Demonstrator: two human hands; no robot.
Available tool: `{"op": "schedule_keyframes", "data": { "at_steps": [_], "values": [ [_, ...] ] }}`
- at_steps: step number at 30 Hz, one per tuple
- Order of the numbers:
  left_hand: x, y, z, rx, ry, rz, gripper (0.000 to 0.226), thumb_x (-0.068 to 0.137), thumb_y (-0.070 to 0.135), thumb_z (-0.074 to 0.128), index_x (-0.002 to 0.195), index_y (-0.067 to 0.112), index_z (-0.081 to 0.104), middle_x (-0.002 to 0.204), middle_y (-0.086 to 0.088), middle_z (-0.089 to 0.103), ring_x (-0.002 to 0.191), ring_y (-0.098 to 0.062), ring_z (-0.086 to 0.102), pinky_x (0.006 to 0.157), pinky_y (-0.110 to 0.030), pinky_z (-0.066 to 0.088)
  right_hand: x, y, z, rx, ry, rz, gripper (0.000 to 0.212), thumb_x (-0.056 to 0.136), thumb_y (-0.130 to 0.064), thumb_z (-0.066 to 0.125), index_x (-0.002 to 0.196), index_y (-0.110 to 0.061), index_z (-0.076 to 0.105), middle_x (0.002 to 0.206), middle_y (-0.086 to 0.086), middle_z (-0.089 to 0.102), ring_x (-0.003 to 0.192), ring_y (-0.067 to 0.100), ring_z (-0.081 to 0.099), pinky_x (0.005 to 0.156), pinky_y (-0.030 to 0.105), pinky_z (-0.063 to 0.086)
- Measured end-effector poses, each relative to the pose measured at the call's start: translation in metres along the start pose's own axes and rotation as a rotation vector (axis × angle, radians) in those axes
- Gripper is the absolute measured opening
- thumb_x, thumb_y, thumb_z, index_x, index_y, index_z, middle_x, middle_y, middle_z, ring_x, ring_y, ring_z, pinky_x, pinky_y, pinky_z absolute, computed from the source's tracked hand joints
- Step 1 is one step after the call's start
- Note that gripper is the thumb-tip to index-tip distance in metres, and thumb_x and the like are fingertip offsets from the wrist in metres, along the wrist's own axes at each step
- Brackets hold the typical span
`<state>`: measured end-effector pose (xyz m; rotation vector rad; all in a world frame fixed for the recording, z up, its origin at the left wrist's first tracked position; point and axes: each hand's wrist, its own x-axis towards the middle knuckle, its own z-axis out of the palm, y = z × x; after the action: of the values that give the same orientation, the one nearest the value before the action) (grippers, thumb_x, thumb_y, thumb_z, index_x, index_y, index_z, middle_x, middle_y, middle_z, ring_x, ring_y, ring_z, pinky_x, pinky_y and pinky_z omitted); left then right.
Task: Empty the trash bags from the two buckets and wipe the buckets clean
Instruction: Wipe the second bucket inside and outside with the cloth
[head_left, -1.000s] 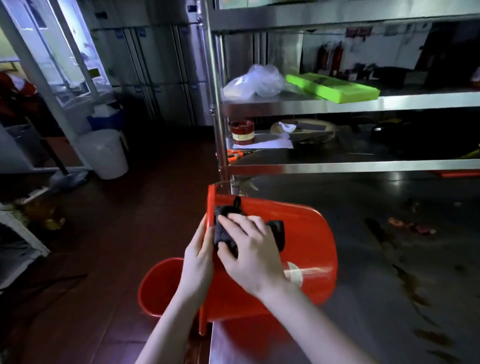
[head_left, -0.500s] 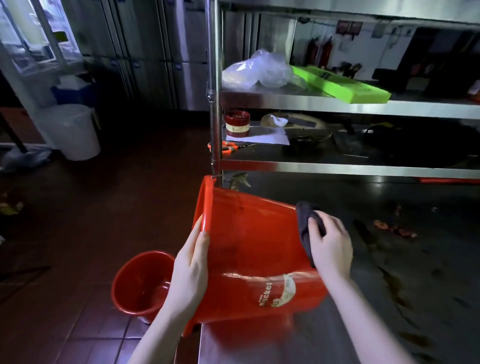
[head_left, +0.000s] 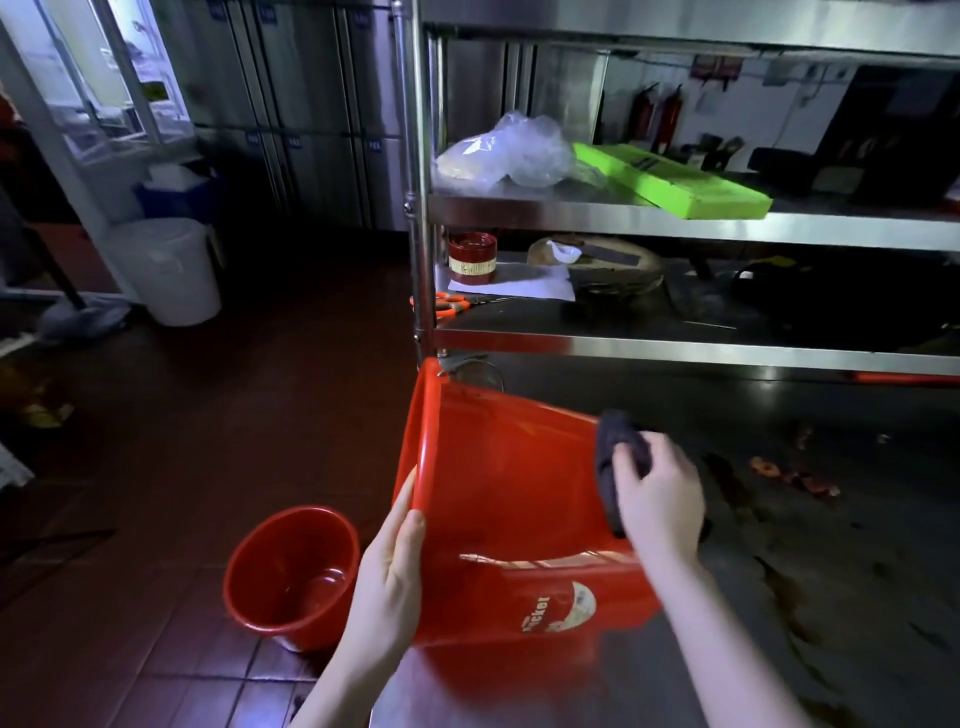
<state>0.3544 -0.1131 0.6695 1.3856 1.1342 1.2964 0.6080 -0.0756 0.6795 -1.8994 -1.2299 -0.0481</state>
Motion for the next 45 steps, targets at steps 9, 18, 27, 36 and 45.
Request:
{"op": "schedule_keyframes", "data": {
  "at_steps": [9, 18, 27, 36, 45],
  "values": [
    [0.011, 0.002, 0.01, 0.009, 0.006, -0.024, 0.042, 0.101, 0.042, 0.039, 0.14, 0.031, 0.047, 0.139, 0.011, 0.054, 0.128, 0.007, 0.046, 0.105, -0.011, 0.035, -0.046, -0.106, 0.033, 0.155, -0.153, -0.501, 0.04, 0.092, -0.036, 0.05, 0.124, -0.017, 0.064, 0.127, 0.001, 0.062, 0.125, 0.019, 0.052, 0.106, 0.033, 0.041],
    [-0.021, -0.016, 0.004, 0.029, -0.011, -0.105, 0.043, 0.093, 0.045, 0.037, 0.135, 0.045, 0.045, 0.135, 0.027, 0.054, 0.131, 0.006, 0.044, 0.108, -0.013, 0.035, 0.043, -0.016, -0.001, -0.167, -0.155, 0.243, 0.032, 0.094, -0.035, 0.049, 0.113, -0.013, 0.064, 0.112, 0.017, 0.062, 0.102, 0.038, 0.057, 0.075, 0.036, 0.042],
    [-0.006, -0.01, -0.015, 0.07, 0.044, -0.252, 0.03, 0.084, 0.055, 0.059, 0.101, 0.032, 0.066, 0.111, 0.011, 0.072, 0.097, 0.012, 0.06, 0.079, -0.005, 0.043, -0.047, -0.112, 0.026, 0.182, -0.196, -0.482, 0.036, 0.088, -0.035, 0.051, 0.113, -0.015, 0.068, 0.112, -0.001, 0.066, 0.109, 0.017, 0.058, 0.095, 0.029, 0.049],
    [0.075, 0.068, 0.008, 0.405, 0.026, -0.373, 0.102, 0.08, 0.058, 0.068, 0.157, 0.022, 0.01, 0.153, -0.007, 0.038, 0.138, -0.022, 0.039, 0.105, -0.029, 0.032, -0.099, -0.08, 0.015, 0.211, -0.175, -0.667, 0.04, 0.09, -0.029, 0.06, 0.124, -0.009, 0.063, 0.13, 0.008, 0.059, 0.127, 0.026, 0.05, 0.11, 0.037, 0.038],
    [0.045, 0.054, 0.011, 0.353, 0.236, -0.191, 0.046, 0.102, 0.043, 0.038, 0.147, 0.033, 0.04, 0.121, 0.011, 0.056, 0.091, -0.001, 0.056, 0.076, -0.017, 0.039, -0.008, 0.011, -0.01, -0.025, -0.023, -0.096, 0.028, 0.09, -0.025, 0.055, 0.106, -0.006, 0.068, 0.103, 0.016, 0.067, 0.094, 0.038, 0.06, 0.08, 0.041, 0.049]
  ]
}}
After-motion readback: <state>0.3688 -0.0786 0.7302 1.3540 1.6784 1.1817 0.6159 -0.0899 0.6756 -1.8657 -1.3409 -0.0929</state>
